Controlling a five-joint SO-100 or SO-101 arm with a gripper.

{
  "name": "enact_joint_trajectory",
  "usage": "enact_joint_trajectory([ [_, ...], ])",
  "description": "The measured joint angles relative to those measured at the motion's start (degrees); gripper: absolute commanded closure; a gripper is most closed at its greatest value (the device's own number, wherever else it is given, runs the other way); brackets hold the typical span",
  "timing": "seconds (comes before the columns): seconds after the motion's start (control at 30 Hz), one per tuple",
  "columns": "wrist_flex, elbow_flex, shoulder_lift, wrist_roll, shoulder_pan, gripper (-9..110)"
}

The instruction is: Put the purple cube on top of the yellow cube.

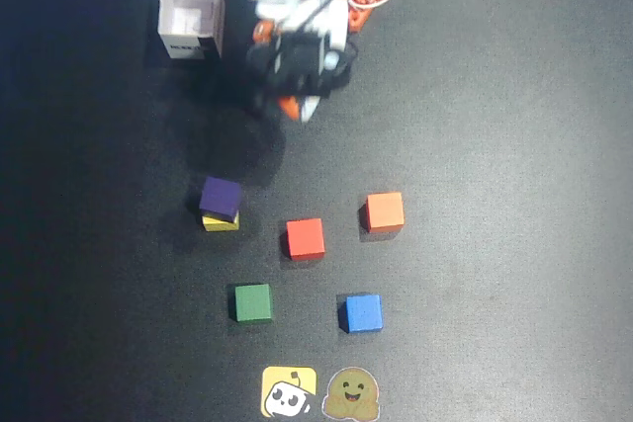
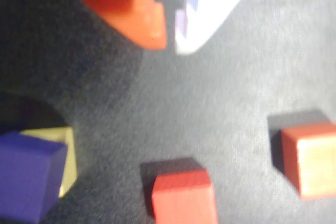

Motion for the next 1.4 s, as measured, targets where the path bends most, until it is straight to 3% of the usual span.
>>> enact_joint_trajectory([
  [0.5,-6.6,11.0,1.9,-3.2,-4.7,101],
  [0.77,-0.1,11.0,1.8,-0.7,-4.5,101],
  [1.4,0.2,11.0,1.8,-2.1,-4.5,101],
])
